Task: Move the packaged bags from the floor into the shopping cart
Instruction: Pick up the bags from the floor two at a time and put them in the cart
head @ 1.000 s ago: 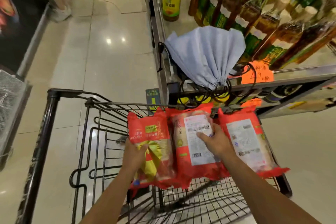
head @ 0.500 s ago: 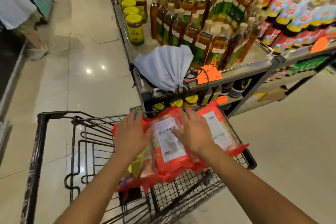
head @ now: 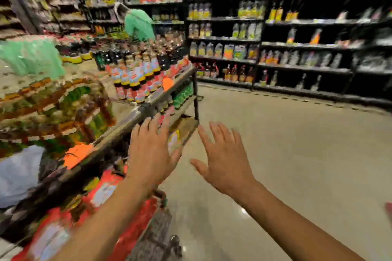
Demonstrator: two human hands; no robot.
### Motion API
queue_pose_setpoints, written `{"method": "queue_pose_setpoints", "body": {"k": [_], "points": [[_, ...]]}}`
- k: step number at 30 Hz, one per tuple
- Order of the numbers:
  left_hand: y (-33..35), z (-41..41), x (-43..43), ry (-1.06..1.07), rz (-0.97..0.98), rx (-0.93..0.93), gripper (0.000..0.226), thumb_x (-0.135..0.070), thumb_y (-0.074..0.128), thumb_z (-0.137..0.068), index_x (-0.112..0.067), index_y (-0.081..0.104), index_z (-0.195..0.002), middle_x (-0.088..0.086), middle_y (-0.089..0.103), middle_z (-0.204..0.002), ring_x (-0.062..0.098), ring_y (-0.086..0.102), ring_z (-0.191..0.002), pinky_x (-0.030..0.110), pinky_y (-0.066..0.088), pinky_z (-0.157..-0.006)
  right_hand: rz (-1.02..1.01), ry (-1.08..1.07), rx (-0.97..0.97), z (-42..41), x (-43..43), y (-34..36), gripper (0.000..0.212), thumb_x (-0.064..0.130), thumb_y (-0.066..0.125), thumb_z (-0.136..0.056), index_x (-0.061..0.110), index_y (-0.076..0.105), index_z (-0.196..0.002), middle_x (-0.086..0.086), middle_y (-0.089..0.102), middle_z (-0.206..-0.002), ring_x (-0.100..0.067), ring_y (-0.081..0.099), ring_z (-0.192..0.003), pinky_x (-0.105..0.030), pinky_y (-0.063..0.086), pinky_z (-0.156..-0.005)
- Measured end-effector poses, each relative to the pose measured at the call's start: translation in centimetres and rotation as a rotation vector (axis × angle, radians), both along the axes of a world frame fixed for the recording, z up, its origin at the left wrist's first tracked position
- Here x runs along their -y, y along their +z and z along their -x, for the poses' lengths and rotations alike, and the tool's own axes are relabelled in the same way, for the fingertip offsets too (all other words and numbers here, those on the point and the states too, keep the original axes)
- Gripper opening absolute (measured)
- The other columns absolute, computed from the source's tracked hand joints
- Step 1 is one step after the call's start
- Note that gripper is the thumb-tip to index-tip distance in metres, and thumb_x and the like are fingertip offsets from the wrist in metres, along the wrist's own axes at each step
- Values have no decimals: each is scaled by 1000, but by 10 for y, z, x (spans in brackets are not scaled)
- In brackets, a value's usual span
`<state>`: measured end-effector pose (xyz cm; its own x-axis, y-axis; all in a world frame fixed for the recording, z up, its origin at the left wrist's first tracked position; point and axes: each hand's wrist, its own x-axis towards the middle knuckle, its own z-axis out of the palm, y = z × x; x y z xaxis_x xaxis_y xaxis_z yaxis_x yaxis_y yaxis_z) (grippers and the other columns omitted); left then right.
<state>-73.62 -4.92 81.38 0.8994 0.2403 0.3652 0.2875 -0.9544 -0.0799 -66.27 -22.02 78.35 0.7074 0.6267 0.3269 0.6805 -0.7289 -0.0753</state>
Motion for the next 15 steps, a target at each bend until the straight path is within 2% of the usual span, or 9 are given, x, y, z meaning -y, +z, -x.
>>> {"method": "queue_pose_setpoints", "body": {"k": [3, 7, 9, 13, 15], "points": [[11, -67, 112, -208, -23, -15, 85, -65, 29, -88, -12, 36, -154, 18, 43, -155, 40, 43, -139, 54, 37, -113, -20, -265, 19, -29, 128, 8, 82, 68, 43, -89, 21, 31, -156, -16, 34, -160, -37, 30, -148, -59, 24, -118], [10, -127, 263, -506, -18, -31, 82, -65, 41, -94, -16, 26, -159, 13, 32, -164, 37, 34, -147, 53, 28, -120, -95, -599, -15, -37, 282, 4, 83, 72, 33, -92, 27, 16, -160, -11, 16, -167, -32, 13, -154, -56, 12, -123], [7, -146, 334, -660, -2, -33, 81, -63, 43, -95, -18, 24, -159, 12, 28, -167, 35, 29, -151, 53, 25, -123, -109, -755, -34, -33, 351, -3, 83, 73, 27, -91, 28, 16, -159, -10, 17, -167, -32, 14, -154, -57, 13, -122], [-5, -180, 462, -926, 3, -55, 81, -63, 44, -95, -17, 26, -159, 12, 30, -166, 35, 30, -151, 54, 23, -124, -112, -1054, -65, -18, 460, -20, 83, 72, 26, -89, 23, 33, -155, -14, 36, -159, -35, 32, -147, -59, 25, -118], [-15, -198, 517, -1030, 4, -76, 80, -62, 45, -95, -18, 26, -159, 11, 30, -166, 35, 30, -151, 53, 23, -124, -95, -1170, -98, -15, 506, -28, 83, 72, 28, -88, 24, 33, -155, -13, 36, -160, -34, 31, -148, -58, 25, -118]]}}
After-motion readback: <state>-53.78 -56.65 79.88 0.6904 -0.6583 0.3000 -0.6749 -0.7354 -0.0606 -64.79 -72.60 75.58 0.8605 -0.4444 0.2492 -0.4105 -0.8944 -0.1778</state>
